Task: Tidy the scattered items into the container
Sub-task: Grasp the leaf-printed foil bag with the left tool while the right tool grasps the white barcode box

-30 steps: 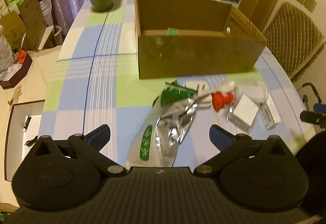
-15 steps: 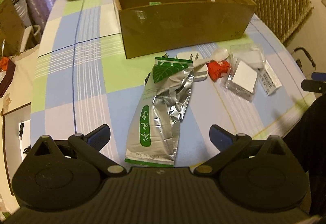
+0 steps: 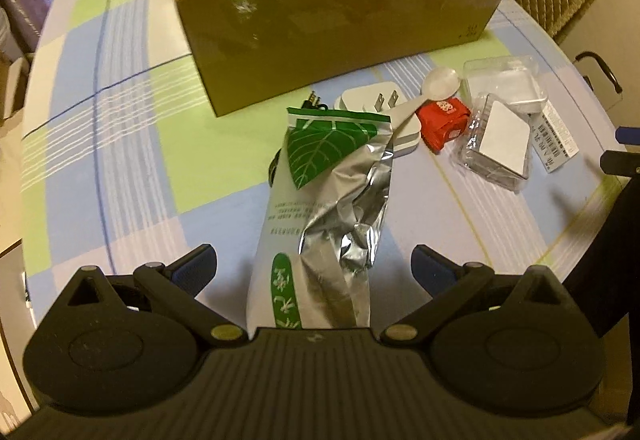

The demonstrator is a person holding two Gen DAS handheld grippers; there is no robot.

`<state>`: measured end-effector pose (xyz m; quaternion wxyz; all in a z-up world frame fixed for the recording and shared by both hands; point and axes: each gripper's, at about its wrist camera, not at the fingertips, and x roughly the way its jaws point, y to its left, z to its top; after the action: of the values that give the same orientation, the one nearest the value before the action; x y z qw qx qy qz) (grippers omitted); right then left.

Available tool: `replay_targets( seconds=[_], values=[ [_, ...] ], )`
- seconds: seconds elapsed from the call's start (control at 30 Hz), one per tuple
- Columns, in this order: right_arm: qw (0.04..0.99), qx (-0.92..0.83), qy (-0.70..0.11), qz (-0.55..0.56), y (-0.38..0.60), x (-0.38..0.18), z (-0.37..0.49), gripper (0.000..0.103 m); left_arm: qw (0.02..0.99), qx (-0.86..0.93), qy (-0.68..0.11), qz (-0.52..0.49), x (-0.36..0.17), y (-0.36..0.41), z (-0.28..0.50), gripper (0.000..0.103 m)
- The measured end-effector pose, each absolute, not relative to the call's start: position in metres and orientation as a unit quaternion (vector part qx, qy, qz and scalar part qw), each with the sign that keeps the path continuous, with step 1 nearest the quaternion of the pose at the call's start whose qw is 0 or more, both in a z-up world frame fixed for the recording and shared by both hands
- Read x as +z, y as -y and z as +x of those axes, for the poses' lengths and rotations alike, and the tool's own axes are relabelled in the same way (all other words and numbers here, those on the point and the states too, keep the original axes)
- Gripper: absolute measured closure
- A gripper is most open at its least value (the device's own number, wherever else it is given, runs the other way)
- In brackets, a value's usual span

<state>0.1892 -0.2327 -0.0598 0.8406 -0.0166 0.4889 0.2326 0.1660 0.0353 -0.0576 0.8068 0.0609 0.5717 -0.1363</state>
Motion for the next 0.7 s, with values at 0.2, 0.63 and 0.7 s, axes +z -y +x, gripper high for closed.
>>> replay_targets(
  seconds=[0.2, 0.63, 0.7],
  values=[
    [0.834, 0.234, -0.499, -0.014, 0.229, -0.073, 0.2, 0.0, 0.793, -0.151, -0.585, 0.08, -0.071, -0.026, 0.177, 0.001],
    [0.838, 0.22, -0.498, -0.036, 0.226, -0.092, 0.224, 0.017, 0.783, -0.152, -0.598, 0.084, -0.092, -0.018, 0.19, 0.021],
    [0.83, 0.225, -0.509, -0.038, 0.222, -0.097, 0.23, 0.026, 0.785, -0.139, -0.599, 0.074, -0.094, -0.02, 0.191, 0.023]
  ],
)
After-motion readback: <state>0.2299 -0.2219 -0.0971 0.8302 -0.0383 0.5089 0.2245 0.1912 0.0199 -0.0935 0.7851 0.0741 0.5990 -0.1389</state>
